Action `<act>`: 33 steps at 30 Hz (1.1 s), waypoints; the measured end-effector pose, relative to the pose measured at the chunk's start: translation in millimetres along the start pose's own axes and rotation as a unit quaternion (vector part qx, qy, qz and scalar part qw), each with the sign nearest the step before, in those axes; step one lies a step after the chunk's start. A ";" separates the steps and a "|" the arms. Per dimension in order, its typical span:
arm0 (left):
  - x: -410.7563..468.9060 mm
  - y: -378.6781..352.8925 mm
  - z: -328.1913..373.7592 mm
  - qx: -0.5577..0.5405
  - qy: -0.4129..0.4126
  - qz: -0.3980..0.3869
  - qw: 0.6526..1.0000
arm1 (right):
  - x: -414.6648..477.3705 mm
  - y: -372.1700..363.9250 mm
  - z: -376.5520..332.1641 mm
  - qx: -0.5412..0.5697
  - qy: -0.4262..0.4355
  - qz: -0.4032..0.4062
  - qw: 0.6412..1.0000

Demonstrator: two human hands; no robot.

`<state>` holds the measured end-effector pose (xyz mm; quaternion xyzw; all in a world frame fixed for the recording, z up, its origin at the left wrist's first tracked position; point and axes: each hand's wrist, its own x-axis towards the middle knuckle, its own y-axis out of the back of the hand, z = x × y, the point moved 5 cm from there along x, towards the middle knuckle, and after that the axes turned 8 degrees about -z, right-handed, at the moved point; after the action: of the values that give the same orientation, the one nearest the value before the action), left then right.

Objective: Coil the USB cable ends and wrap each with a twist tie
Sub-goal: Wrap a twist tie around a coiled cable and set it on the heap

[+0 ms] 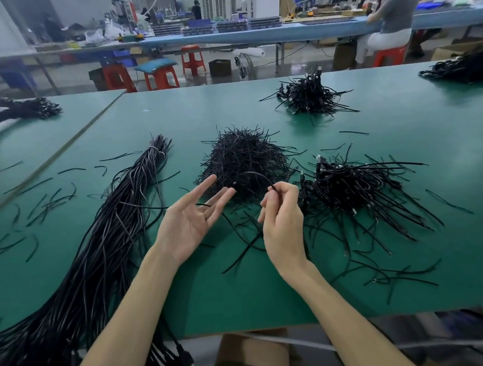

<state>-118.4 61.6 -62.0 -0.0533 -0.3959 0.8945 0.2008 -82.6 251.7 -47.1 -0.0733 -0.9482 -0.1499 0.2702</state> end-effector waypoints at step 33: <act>-1.4 -4.5 -11.6 0.212 0.043 -0.009 0.976 | -11.8 -19.8 -24.5 -0.207 0.153 -0.130 0.957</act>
<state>-112.8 71.7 -66.7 -0.0443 -0.1887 0.9530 0.2327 -65.0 224.4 -38.5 0.0203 -0.8450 -0.3864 0.3691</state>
